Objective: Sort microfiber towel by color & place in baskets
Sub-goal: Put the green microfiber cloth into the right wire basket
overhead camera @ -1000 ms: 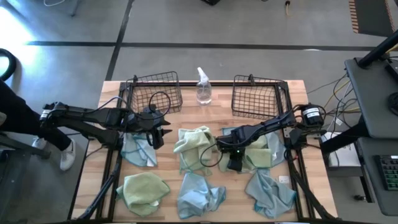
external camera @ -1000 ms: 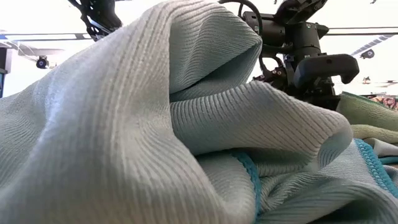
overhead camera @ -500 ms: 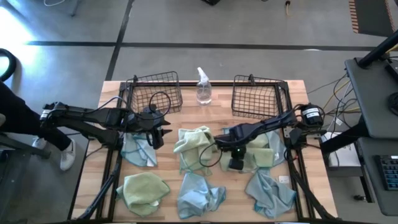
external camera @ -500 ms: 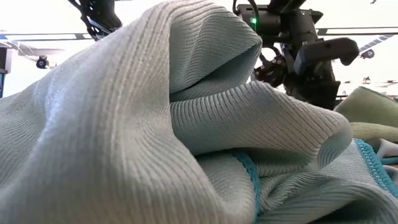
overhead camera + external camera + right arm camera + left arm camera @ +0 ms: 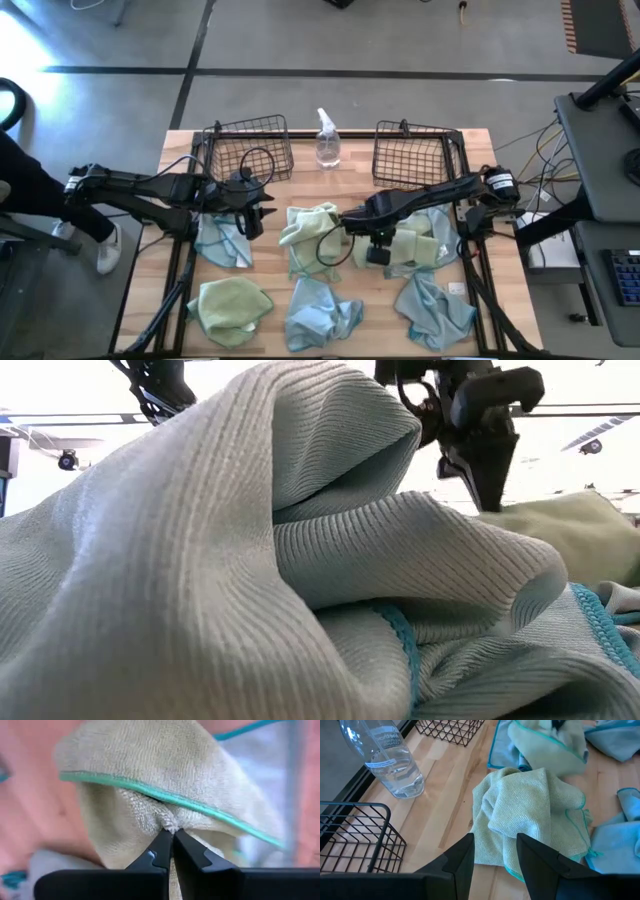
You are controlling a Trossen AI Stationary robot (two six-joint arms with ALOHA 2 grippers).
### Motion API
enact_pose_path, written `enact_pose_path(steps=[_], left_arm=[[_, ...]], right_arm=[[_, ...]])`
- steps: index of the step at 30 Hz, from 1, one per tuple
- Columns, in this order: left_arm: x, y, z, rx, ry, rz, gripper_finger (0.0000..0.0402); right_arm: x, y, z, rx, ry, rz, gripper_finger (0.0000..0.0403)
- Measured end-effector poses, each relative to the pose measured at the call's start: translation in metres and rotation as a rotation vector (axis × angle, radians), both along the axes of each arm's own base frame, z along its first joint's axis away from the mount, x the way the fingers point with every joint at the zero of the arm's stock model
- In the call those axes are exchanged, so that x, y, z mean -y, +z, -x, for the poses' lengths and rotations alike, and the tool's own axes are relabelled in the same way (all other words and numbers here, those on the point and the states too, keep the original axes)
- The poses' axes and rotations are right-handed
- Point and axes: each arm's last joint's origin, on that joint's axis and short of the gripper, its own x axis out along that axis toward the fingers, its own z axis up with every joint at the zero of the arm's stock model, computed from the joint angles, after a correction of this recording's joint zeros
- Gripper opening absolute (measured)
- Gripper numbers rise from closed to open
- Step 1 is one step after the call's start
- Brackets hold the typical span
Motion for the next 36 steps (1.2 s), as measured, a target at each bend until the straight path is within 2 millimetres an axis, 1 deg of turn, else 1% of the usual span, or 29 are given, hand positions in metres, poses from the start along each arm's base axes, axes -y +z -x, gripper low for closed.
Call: enact_pose_path(steps=[11, 15, 17, 20, 26, 29, 36], left_arm=[[0.000, 0.000, 0.000, 0.000, 0.000, 0.000, 0.0132], [0.000, 0.000, 0.000, -0.001, -0.003, -0.003, 0.0132], [0.000, 0.000, 0.000, -0.004, -0.011, -0.012, 0.0132], [0.000, 0.000, 0.000, -0.006, -0.017, -0.019, 0.0132], [0.000, 0.001, 0.001, -0.005, -0.039, -0.045, 0.0132], [-0.001, 0.004, 0.003, 0.003, -0.043, -0.070, 0.0132], [-0.006, 0.016, 0.013, 0.050, 0.016, -0.229, 0.0132]], right_arm=[[0.009, 0.071, -0.001, 0.061, -0.019, 0.276, 0.0009], [0.019, 0.090, 0.000, 0.093, -0.041, 0.395, 0.0009], [0.027, 0.097, 0.001, 0.119, -0.066, 0.418, 0.0009], [0.040, 0.106, 0.004, 0.141, -0.096, 0.432, 0.0009], [0.076, 0.125, 0.017, 0.170, -0.171, 0.543, 0.0009], [0.096, 0.135, 0.030, 0.182, -0.233, 0.565, 0.0009], [0.140, 0.156, 0.074, 0.194, -0.431, 0.625, 0.0009]])
